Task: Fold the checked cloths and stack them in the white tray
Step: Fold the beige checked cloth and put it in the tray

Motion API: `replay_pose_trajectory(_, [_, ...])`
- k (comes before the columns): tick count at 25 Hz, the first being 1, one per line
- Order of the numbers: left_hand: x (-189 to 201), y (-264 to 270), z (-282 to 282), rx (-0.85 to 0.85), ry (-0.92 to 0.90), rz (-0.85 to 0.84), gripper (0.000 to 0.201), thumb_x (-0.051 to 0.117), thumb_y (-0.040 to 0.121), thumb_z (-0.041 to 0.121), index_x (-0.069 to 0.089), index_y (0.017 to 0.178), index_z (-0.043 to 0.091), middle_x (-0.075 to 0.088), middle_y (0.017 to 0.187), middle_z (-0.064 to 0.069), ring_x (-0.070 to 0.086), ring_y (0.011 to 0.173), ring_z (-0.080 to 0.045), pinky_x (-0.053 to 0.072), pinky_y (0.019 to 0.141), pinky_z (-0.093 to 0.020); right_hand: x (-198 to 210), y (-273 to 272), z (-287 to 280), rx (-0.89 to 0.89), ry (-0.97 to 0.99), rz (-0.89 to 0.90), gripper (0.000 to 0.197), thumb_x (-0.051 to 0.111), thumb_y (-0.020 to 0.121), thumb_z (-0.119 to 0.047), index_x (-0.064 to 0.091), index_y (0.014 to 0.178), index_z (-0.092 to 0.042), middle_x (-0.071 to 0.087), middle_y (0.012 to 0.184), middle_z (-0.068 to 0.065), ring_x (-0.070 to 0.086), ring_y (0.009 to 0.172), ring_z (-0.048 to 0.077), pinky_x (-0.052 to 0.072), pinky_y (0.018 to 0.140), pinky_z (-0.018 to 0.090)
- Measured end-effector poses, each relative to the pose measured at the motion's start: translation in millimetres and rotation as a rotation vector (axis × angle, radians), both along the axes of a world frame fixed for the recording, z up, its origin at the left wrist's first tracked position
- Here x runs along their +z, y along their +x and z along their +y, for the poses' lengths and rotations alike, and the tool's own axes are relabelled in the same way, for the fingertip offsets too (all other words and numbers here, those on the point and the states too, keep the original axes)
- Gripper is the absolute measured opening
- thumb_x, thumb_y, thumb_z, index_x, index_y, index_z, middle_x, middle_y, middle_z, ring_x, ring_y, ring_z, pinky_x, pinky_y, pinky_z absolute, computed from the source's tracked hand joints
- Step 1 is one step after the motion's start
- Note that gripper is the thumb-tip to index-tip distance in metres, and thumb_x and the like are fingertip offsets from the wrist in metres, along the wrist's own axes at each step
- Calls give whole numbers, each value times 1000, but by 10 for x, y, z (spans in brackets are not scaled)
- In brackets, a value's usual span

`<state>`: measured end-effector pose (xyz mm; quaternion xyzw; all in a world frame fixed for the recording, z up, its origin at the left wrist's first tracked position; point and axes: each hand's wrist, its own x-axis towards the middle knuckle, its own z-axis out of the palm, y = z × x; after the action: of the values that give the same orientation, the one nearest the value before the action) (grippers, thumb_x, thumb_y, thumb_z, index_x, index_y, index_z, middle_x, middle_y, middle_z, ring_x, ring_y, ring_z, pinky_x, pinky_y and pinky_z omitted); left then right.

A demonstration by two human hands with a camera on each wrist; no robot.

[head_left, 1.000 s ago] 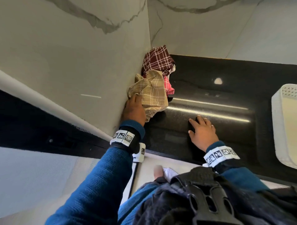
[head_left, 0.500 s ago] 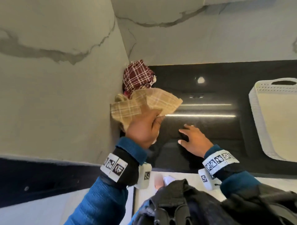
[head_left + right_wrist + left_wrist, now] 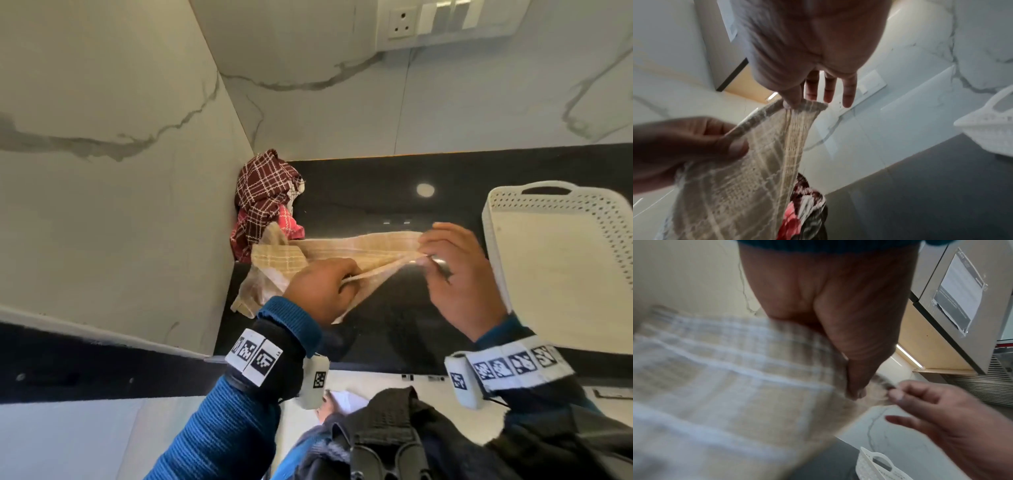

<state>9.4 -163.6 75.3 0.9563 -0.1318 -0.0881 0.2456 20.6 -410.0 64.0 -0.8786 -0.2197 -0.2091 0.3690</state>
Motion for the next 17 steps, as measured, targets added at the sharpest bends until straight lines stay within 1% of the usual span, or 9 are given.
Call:
replay_pose_trajectory(2, [-8,-27,88,34,38,-17,18,56,95,37,66,107,28,71,101,3,64,93,-22,52,82,-38,151,-62,-271,-111,42,-31,13,65,90,2,67,102,-1,68,102,14,63,100,30,53,89,40])
replay_pose_trajectory(4, [6,-85,212,118,40,-47,15,57,96,40,66,100,29,68,89,7,65,84,-19,50,73,-35,196,-84,-500,-214,56,-11,11,62,95,-6,66,103,-2,70,91,14,63,80,27,50,73,32])
replay_pose_trajectory(7, [35,-193,445,274,-2,-38,19,63,92,46,68,90,27,64,74,12,60,69,-10,51,64,-33,188,-131,-694,-289,95,45,12,61,97,-10,68,103,-2,70,87,13,60,76,21,39,70,20])
replay_pose_trajectory(9, [74,-249,574,345,-28,-29,15,68,90,40,72,91,26,67,73,9,62,69,-12,55,68,-37,299,-167,-806,-391,185,21,12,62,98,-11,69,102,-2,68,86,8,58,77,15,40,68,15])
replay_pose_trajectory(11, [97,-224,693,382,-38,-46,12,67,91,34,74,96,26,69,79,7,64,72,-14,56,72,-40,440,-173,-883,-496,182,33,14,61,98,-14,70,103,-5,65,88,2,56,80,10,39,68,11])
replay_pose_trajectory(13, [166,-64,805,335,5,-60,13,63,93,33,73,98,26,69,81,5,63,73,-15,56,73,-41,547,-105,-899,-515,62,216,13,60,97,-10,70,104,-9,67,93,3,57,81,13,42,72,20])
replay_pose_trajectory(15, [317,214,856,233,91,-37,13,59,92,30,71,94,25,68,79,6,63,73,-17,57,73,-42,670,79,-839,-469,-71,399,18,59,95,-4,71,104,-14,68,96,3,64,79,20,54,69,35])
replay_pose_trajectory(16, [419,390,863,197,143,-19,13,58,91,28,70,91,25,67,79,6,64,74,-18,58,74,-42,747,213,-803,-439,-137,427,20,59,94,-4,72,104,-15,68,96,3,66,81,23,56,73,38])
replay_pose_trajectory(17, [556,575,850,183,196,-21,14,57,91,29,70,90,24,67,80,6,66,77,-20,58,77,-42,854,360,-763,-422,-191,407,21,59,93,-3,73,104,-15,70,97,7,67,85,26,54,78,36])
